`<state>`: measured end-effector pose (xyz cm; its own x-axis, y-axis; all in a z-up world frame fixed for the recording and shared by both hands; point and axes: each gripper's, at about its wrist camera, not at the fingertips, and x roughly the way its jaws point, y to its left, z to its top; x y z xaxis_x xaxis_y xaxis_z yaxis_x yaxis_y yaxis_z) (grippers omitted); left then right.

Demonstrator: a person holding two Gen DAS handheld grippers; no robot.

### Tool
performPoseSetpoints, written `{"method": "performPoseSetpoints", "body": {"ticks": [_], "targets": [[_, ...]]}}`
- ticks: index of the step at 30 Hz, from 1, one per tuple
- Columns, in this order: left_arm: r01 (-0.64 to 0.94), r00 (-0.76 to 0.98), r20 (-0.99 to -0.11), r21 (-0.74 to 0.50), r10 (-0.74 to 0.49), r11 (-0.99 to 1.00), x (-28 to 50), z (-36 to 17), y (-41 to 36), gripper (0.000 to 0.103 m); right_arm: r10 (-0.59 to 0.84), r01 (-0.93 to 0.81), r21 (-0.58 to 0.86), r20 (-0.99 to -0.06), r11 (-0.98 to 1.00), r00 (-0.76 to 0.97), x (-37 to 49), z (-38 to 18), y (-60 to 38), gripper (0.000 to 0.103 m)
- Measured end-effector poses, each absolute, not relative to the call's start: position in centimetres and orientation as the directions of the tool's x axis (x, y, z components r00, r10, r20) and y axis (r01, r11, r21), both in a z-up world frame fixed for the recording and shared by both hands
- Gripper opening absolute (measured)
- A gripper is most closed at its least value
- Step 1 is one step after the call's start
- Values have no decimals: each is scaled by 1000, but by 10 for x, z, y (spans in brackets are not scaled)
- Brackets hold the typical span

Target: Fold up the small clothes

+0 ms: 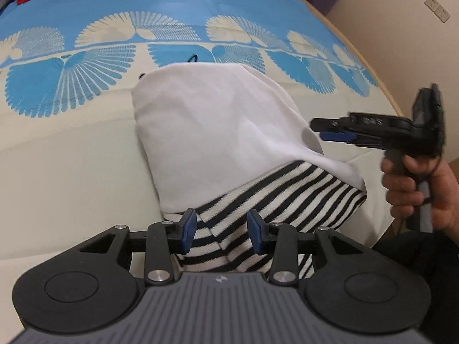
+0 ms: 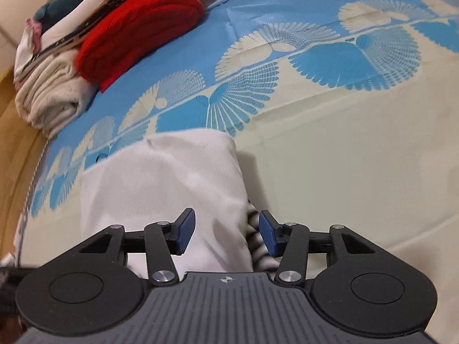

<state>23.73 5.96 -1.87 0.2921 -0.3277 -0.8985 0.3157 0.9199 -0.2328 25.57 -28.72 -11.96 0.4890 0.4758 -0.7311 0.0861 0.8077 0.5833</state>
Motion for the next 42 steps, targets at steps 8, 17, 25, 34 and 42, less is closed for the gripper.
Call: {"method": "performPoseSetpoints", "body": {"ticks": [8,17,25,34,42], "targets": [[267,320,-894,-232,-313,936,243,-15,77,43,362,105,549,-671,829,647,263,-106,-276,0],[224,368,-880,-229,-300,947,252,-13,74,43,173,61,304,-683,951,709,250,-90,-263,18],[162,422,-853,-262,-307,951,264,-13,71,43,589,-353,474,-599,807,543,210,-79,-265,30],[31,359,-921,-149,-150,988,289,-53,70,64,411,-362,297,-862,884,297,206,-132,-257,46],[-119,392,-886,-317,-249,941,306,-58,95,73,439,-174,404,-797,898,415,224,-122,-280,80]]}}
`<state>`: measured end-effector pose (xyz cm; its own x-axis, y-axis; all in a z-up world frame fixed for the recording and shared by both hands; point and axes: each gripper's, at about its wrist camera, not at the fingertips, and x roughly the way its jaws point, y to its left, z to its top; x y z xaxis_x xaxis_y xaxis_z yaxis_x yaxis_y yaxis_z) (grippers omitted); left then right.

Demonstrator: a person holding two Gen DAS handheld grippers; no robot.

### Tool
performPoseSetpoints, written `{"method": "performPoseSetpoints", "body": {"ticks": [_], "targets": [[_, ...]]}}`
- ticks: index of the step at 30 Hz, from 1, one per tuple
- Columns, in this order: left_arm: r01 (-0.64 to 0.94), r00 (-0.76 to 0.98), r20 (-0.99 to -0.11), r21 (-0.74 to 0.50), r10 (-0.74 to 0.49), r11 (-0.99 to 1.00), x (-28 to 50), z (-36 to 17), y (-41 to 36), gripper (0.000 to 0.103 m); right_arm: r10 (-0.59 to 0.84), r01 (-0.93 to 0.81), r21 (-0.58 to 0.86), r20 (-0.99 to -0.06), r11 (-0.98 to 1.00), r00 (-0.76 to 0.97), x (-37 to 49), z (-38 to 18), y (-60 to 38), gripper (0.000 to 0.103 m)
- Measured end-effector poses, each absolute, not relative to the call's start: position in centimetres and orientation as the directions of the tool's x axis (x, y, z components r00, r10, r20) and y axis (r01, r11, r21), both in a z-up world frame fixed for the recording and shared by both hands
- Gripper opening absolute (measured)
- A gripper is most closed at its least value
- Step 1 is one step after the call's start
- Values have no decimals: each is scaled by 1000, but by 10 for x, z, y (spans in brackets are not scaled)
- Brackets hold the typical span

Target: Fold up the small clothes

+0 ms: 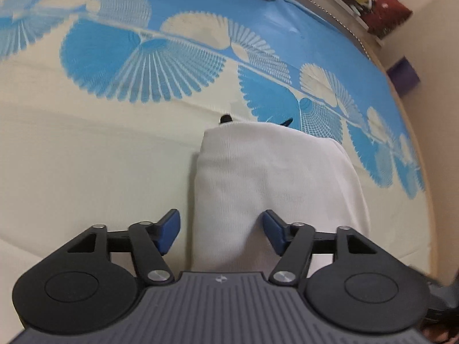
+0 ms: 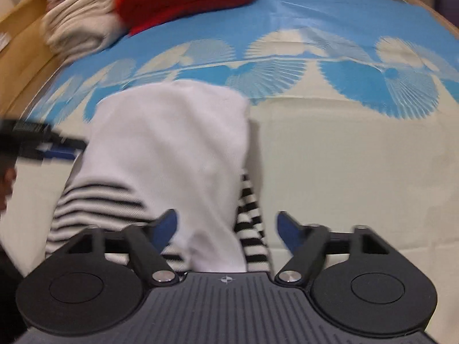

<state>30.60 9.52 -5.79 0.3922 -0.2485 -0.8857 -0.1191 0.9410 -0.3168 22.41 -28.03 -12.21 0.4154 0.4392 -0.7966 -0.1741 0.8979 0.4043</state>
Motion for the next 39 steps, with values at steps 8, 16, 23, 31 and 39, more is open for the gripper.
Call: {"method": "performPoseSetpoints", "body": {"ticks": [8,16,23,31,39], "targets": [[-229,377,-862,-441,-338,868,311,-92,113,86,435,-129,416,-861,900,265,240,-153,-257,80],[-144,384,-838,-469,-388,871,324,-97,102,66,469,-93,461,-845,882,258,244,-155,-250,60],[-34,447,-821,-411,-354,911,325,-73,90,25,470,-173,438,-810,882,351,243,-140,-237,11],[-31,714,-680,-271,-169,962,311,-4,103,36,468,-139,478,-688,867,555,247,-105,-234,19],[47,522,-810,-287,-269,957,285,-20,121,47,473,-129,466,-768,875,432,247,-117,-219,51]]}}
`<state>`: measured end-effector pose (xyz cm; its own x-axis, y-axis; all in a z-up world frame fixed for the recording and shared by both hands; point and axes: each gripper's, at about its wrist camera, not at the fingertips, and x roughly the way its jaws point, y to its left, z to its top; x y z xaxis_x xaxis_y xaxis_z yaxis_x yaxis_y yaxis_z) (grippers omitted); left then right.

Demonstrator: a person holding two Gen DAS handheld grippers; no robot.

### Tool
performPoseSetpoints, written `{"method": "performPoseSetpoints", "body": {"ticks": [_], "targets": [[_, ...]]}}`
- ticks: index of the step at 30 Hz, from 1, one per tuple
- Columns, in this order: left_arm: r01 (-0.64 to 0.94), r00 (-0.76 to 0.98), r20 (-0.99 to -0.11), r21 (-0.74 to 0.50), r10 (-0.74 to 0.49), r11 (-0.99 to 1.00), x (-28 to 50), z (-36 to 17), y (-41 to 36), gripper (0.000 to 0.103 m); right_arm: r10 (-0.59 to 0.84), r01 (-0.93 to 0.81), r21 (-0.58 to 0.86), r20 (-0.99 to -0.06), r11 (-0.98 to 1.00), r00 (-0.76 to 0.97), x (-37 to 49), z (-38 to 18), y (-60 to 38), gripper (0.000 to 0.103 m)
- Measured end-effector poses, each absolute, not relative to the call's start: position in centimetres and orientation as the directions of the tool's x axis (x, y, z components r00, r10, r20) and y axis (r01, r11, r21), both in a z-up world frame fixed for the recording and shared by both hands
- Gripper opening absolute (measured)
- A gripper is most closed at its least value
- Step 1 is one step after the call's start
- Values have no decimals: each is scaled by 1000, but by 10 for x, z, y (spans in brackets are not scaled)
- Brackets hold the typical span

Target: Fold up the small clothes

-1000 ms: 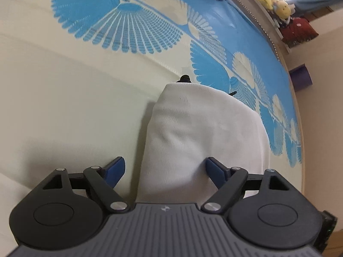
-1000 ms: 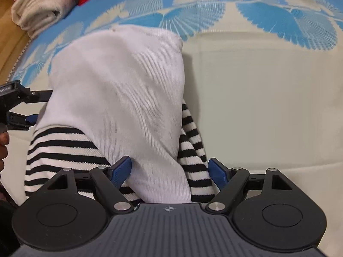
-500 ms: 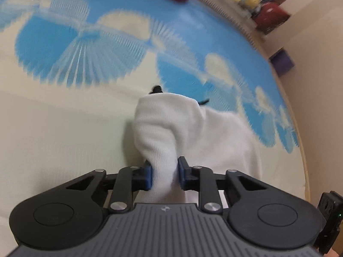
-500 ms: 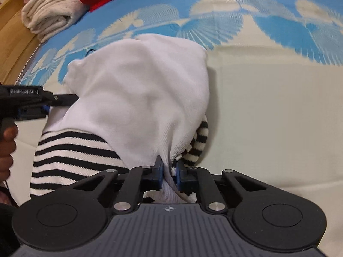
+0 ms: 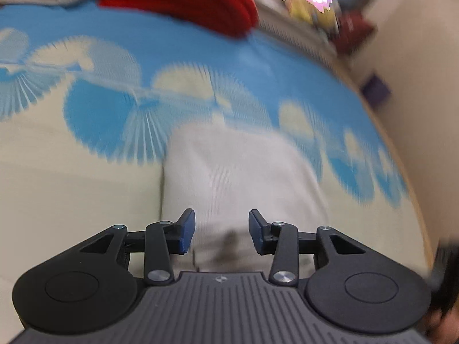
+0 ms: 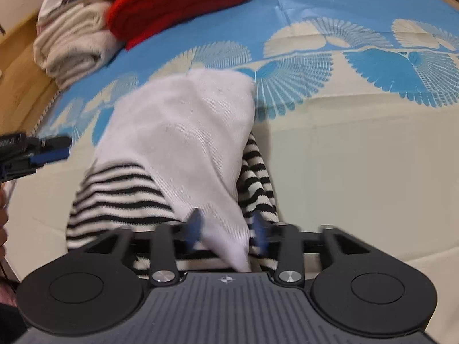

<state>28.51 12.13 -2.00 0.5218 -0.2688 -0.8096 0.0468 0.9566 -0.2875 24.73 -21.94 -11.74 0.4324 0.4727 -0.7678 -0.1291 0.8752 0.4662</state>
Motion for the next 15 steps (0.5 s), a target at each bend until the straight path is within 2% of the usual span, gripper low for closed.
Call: {"method": "performPoseSetpoints", "body": {"ticks": [2,3,4,5,6,10,12,13,14,15], "targets": [[116,454,-857,-214,-244,970,275,-33,112,50,467,-137,452,-787,881,404,244,-121,-216,50],[141,424,-881,-166,-211,976,272,-42,107,50,449,-148,426,-807,892,383,243,-125,-212,41],[173,409,-899,-95,-159,980,267,-51,101,54,439,-161,408,-824,899,358,238,-130,-208,16],[195,415,-903,-32,-112,980,261,-58,99,67,436,-165,404,-829,900,349,237,-133,-208,13],[203,425,-901,1,-87,979,258,-60,97,69,429,-166,395,-831,903,355,235,-132,-207,12],[155,444,-890,-39,-105,987,248,-46,106,61,419,-150,392,-825,907,378,228,-124,-207,12],[179,462,-880,-33,-114,983,242,-37,102,61,419,-142,396,-826,907,376,228,-122,-209,15],[192,437,-894,-14,-98,981,240,-43,101,61,412,-146,386,-835,911,364,228,-124,-209,20],[195,399,-915,21,-60,980,242,-51,98,65,394,-151,363,-854,919,340,229,-128,-208,34],[199,369,-929,48,-29,979,244,-58,95,68,366,-156,332,-873,930,323,228,-131,-207,40]]}}
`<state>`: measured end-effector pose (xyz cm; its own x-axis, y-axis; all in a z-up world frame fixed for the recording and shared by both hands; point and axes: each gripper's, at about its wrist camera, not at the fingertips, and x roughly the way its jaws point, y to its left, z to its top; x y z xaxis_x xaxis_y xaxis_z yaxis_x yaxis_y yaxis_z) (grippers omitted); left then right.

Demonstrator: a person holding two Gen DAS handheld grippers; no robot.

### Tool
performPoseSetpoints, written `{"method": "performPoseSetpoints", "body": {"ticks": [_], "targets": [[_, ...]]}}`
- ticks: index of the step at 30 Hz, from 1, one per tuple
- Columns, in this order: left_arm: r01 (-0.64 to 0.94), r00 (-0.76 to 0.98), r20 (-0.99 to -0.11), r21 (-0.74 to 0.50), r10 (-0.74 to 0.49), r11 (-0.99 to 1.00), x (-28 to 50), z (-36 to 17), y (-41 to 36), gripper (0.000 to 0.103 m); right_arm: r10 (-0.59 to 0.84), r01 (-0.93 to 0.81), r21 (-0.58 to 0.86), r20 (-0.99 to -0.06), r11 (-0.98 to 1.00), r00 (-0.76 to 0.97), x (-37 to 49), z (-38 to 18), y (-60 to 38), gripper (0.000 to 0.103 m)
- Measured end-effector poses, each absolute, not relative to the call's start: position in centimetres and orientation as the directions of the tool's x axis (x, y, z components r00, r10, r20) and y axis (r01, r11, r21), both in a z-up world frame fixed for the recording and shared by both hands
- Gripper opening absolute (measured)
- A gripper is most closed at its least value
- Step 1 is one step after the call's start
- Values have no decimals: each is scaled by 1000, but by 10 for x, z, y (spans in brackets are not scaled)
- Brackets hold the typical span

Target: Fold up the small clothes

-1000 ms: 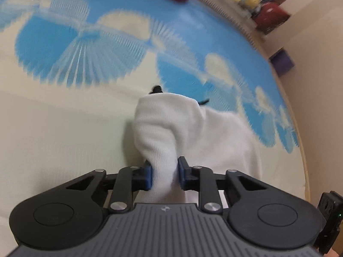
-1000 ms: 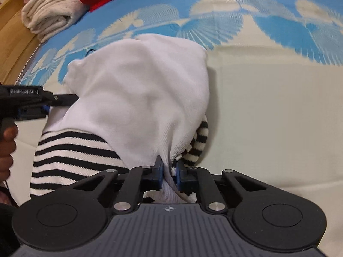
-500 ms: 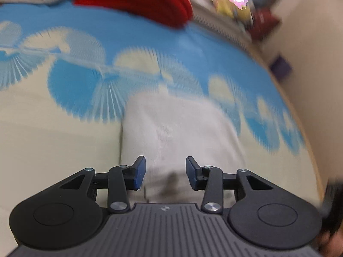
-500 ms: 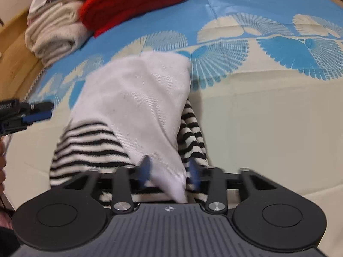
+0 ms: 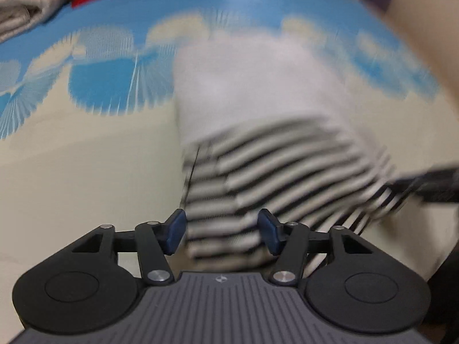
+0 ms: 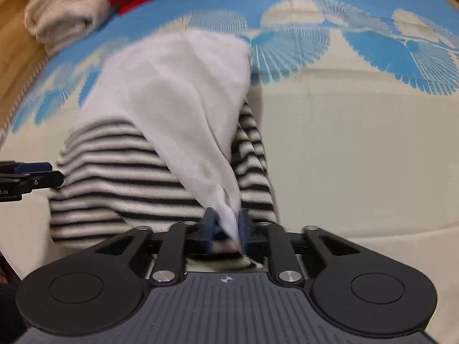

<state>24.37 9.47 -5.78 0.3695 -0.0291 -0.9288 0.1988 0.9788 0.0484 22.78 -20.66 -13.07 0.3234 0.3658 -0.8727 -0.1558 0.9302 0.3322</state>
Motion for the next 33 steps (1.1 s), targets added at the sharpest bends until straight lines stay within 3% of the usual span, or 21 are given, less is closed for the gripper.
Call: {"method": "performPoseSetpoints", "body": {"ticks": [1,4,7,11,15,19,22,25,33], "targets": [[201,360,-933,70,-7,977,241,-62,93,70,332,-160,295,-888,942,319,226,-131,-205,49],[177,446,-894,127,35,976,232,-39,83,69,288,-144,250,-868,957,404,220,-114,-211,51],[105,594,-803,149,58,983,209,8,76,80,247,-152,195,-769,969,590,200,-74,-217,53],[42,737,-671,165,81,985,161,58,60,96,259,-165,207,-609,964,750,154,-28,-224,74],[-7,798,-592,175,111,984,110,71,43,103,286,-193,230,-506,954,814,99,-8,-225,83],[41,802,-589,222,100,974,70,61,26,103,280,-159,277,-481,948,831,61,-1,-224,84],[51,815,-570,248,103,967,53,49,19,103,241,-144,231,-478,962,845,43,-1,-216,84],[33,798,-598,168,75,985,47,40,21,103,225,-147,190,-504,971,834,35,-6,-207,86],[-61,734,-667,117,124,991,59,23,21,103,234,-147,194,-574,970,785,38,-17,-198,89]]}}
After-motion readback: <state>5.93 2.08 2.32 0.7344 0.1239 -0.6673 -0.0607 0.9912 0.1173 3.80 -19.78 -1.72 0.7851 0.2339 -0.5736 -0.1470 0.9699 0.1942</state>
